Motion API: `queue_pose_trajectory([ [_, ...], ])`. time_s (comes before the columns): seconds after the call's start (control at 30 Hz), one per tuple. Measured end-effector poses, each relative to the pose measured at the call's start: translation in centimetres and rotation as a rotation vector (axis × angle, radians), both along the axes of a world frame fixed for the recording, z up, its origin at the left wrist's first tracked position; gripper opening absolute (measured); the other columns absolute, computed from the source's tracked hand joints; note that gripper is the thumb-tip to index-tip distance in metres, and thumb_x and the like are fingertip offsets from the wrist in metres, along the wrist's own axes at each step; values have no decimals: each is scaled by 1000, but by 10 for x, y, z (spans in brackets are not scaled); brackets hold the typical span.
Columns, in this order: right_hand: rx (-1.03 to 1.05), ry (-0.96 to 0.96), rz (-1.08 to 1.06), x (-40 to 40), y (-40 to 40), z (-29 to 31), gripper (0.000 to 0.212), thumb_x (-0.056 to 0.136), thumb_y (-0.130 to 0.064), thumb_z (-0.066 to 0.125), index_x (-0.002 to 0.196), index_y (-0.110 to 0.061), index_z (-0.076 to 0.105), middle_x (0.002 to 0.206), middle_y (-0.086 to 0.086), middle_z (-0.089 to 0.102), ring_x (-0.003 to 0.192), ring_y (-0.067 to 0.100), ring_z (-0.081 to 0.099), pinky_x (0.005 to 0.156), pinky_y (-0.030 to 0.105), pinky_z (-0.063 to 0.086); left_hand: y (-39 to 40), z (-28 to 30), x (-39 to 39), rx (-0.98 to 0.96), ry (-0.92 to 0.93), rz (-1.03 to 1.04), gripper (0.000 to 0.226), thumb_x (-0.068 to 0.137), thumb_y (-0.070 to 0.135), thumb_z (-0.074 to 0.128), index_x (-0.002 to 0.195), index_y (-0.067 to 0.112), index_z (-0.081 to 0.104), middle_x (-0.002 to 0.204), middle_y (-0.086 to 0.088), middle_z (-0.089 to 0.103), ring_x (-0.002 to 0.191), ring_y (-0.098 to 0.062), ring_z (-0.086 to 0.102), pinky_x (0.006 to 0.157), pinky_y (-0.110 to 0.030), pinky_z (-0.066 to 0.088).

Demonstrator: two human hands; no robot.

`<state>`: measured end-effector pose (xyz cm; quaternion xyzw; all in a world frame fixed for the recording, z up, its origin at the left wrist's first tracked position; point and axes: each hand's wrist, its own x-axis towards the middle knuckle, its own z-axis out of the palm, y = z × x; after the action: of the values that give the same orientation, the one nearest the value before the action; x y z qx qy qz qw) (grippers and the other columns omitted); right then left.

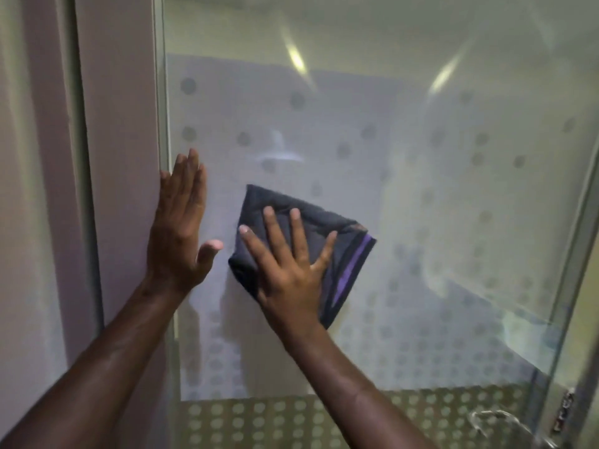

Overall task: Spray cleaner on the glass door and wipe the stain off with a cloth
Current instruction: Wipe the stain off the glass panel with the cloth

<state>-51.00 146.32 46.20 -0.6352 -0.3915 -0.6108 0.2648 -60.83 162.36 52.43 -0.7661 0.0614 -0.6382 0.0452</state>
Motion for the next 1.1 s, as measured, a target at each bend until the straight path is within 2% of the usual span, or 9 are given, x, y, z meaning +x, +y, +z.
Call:
queue_pose_trajectory([
  [0.2, -431, -196, 115, 4, -5, -110, 37, 108, -34, 54, 144, -29, 60, 168, 1, 35, 158, 28, 27, 120, 74, 13, -4, -24, -4, 34, 86, 13, 106, 95, 76, 7, 158, -7, 20, 168, -29, 15, 159, -41, 11, 129, -57, 9],
  [0.37, -660, -258, 220, 27, -46, -110, 43, 111, -22, 52, 154, -23, 49, 169, 2, 33, 159, 27, 22, 124, 70, 7, -6, -40, -6, 5, 103, -9, 106, 95, 77, 8, 158, -8, 22, 168, -29, 16, 159, -41, 11, 130, -54, 8],
  [0.57, -443, -233, -1, 70, -132, -84, 53, 105, -22, 60, 155, -35, 46, 166, -4, 39, 156, 26, 31, 120, 70, 16, -14, -69, -10, -86, 128, -107, 101, 97, 75, 13, 159, -5, 22, 169, -27, 14, 159, -42, 9, 129, -56, 9],
  [0.67, -173, -39, -124, 85, -167, -85, 58, 100, -11, 54, 152, -37, 50, 163, 0, 43, 156, 31, 31, 119, 75, 15, -29, -93, -16, -133, 153, -167, 96, 100, 70, 18, 157, -6, 27, 170, -25, 16, 159, -42, 11, 128, -59, 12],
  [0.77, 112, 312, -66, 76, -182, -106, 64, 89, -3, 54, 148, -28, 55, 164, 3, 40, 158, 33, 25, 122, 74, 7, -51, -118, -23, -155, 162, -248, 79, 105, 57, 29, 154, -5, 36, 167, -22, 26, 158, -41, 20, 127, -60, 15],
  [0.93, 409, 789, 303, 29, -178, -160, 55, 101, 0, 51, 148, -26, 55, 168, -14, 28, 161, 14, 11, 131, 46, -1, -98, -159, -36, -326, 186, -441, 39, 107, 34, 46, 131, 12, 68, 138, 1, 67, 132, -21, 61, 113, -43, 45],
  [1.0, 471, 962, 505, 5, -172, -172, 46, 106, -6, 53, 147, -28, 56, 165, -12, 38, 158, 15, 25, 130, 35, 18, -117, -170, -37, -449, 263, -498, 29, 105, 34, 52, 114, 19, 76, 118, 13, 75, 114, -10, 69, 98, -34, 54],
  [1.03, 551, 1080, 634, -6, -171, -176, 41, 105, -14, 56, 143, -28, 60, 157, -6, 51, 148, 17, 45, 122, 33, 36, -126, -175, -36, -511, 328, -516, 27, 102, 35, 56, 107, 22, 78, 111, 17, 76, 108, -6, 71, 93, -32, 56],
  [1.1, 761, 1327, 780, -25, -172, -180, 31, 103, -25, 59, 133, -27, 67, 117, -4, 75, 99, 17, 69, 83, 31, 59, -138, -184, -32, -667, 494, -551, 24, 97, 39, 61, 107, 26, 79, 108, 22, 76, 106, 0, 71, 92, -28, 56],
])
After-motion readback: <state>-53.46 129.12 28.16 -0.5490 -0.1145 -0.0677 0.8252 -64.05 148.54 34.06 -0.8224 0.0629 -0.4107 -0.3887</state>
